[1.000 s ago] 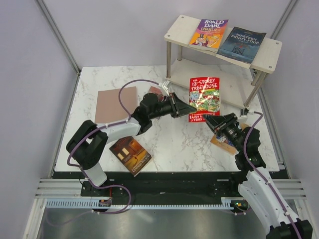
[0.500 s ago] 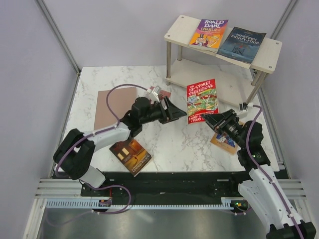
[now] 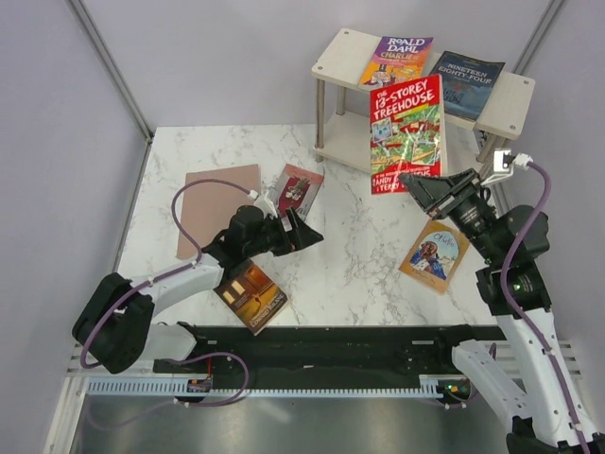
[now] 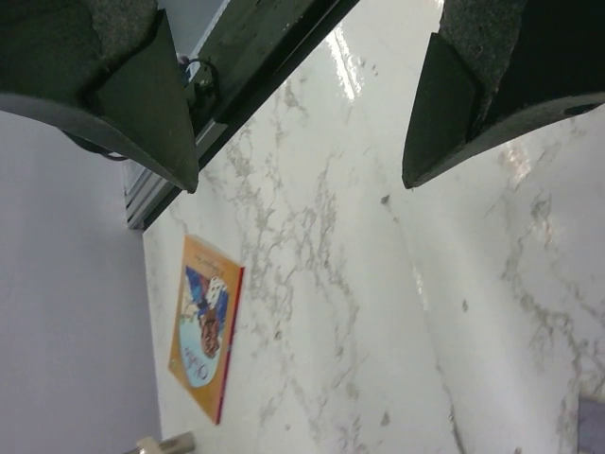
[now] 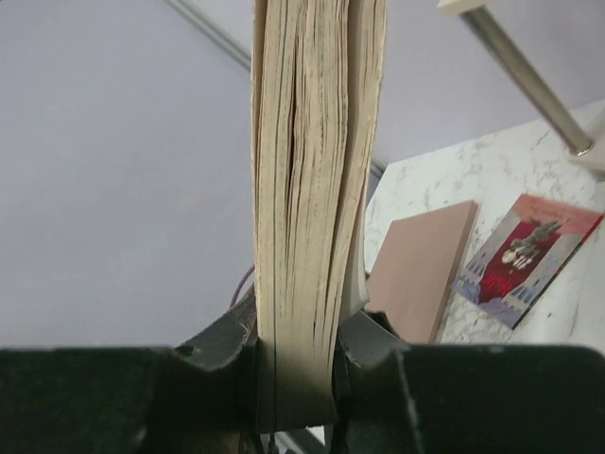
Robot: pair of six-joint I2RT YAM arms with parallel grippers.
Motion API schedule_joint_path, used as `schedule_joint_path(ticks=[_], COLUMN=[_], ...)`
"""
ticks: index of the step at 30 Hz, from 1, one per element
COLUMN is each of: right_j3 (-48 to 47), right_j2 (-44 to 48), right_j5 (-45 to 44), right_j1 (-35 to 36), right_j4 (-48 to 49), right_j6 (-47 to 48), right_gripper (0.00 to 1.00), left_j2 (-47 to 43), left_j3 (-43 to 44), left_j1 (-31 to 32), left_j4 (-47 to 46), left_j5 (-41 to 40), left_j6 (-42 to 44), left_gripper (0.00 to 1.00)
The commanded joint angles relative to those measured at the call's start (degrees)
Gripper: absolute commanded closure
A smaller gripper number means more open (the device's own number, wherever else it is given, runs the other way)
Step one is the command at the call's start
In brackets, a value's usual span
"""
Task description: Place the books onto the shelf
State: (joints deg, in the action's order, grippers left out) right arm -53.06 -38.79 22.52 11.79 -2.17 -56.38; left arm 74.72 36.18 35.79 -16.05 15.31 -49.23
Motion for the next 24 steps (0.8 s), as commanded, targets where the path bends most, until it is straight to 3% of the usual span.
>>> schedule_joint_path(ticks=[1, 8, 14, 18, 24], right_j3=[-10.37, -21.64, -26.74, -29.91, -34.74], right_j2=[-5.05, -13.50, -18.78, -22.47, -30.54], right_j5=[-10.71, -27.50, -35.96, -36.59, -28.87], right_j1=[-0.10, -0.10, -0.63, -1.68, -6.07], right_j4=[-3.71, -7.14, -6.35, -5.65, -5.47], right_j6=[5.75, 9.09, 10.32, 10.94, 9.01], right_gripper=[1.00, 1.00, 1.00, 1.00, 1.00], left_j2=[0.69, 0.43, 0.60, 0.69, 1.75], left_j3=[-3.31, -7.00, -8.85, -9.73, -10.34], left_j1=[0.68, 1.65, 2.18, 2.27, 2.35], left_j4=[-2.23, -3.98, -5.21, -5.83, -6.97], left_j5=[0.16, -0.81, -1.16, -1.25, -0.72], left_j6=[1.86, 1.42, 1.33, 1.16, 1.07], left_gripper=[0.07, 0.08, 0.08, 0.08, 0.08])
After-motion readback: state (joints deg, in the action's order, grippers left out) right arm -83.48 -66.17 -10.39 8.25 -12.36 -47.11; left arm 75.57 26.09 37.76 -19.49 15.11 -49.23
